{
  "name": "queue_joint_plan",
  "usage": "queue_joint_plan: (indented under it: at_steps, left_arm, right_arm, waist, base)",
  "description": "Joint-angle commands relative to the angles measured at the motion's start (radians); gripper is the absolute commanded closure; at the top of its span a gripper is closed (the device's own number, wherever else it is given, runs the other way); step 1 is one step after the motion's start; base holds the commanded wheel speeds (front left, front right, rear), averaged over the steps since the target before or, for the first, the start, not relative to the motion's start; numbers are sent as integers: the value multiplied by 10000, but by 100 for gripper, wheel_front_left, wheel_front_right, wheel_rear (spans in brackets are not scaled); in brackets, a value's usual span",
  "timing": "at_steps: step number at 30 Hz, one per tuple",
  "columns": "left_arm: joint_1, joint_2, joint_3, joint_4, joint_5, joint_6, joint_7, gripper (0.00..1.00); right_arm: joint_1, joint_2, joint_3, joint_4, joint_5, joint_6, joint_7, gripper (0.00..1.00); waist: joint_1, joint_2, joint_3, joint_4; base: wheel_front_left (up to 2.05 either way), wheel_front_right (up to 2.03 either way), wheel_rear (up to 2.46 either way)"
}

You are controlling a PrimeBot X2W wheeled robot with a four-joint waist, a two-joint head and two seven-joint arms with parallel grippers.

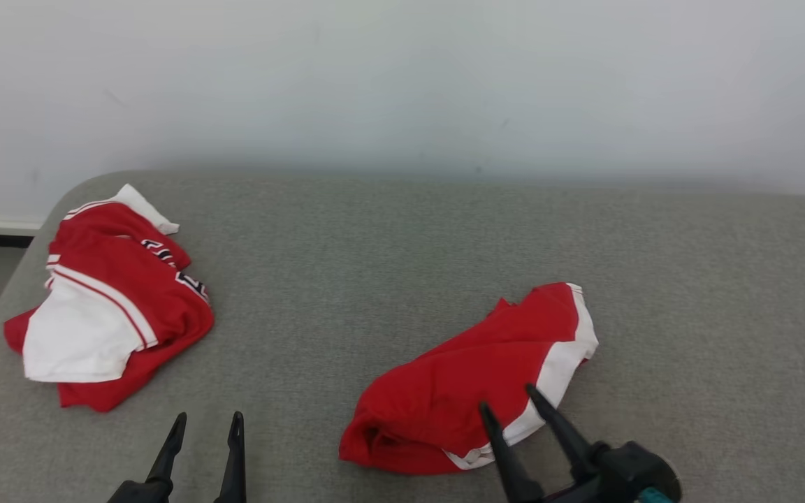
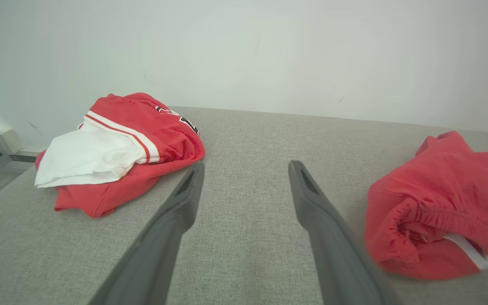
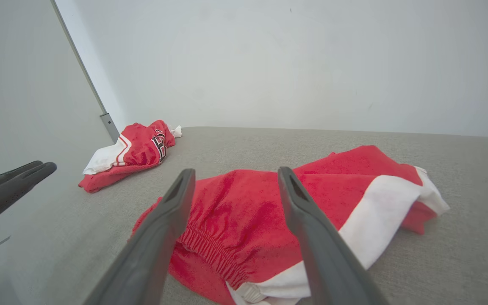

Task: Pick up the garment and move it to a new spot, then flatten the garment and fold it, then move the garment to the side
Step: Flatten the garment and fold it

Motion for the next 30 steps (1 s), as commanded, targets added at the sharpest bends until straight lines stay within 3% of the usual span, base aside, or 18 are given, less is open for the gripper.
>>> queue_joint_plan:
  at_steps: [1,9,19,30]
  left_arm:
    - [94,20,56,-65,118,26,-36,0]
    - [22,59,215,-273,327,28,-36,0]
    - [103,43,118,-320,452,18,-36,0]
    - [498,464,-3103,216,-121,13,-38,0]
  right_arm:
    - [160,41,-260,-274,-118,-22,-2,0]
    - [809,257,-1902,-1227,-489,-22,-3,0]
    - [1357,457,-2637,-1404,-496,-22,-3,0]
    - [1170,524,-2614,-1367,-514,-22,-3,0]
  waist:
    - [1,0,3,-349]
    - [1,0,106,-884]
    - [1,0,214,-1169]
    - [1,0,359,-1751]
  base:
    - [0,0,0]
    - [0,0,0]
    - [0,0,0]
    - [0,0,0]
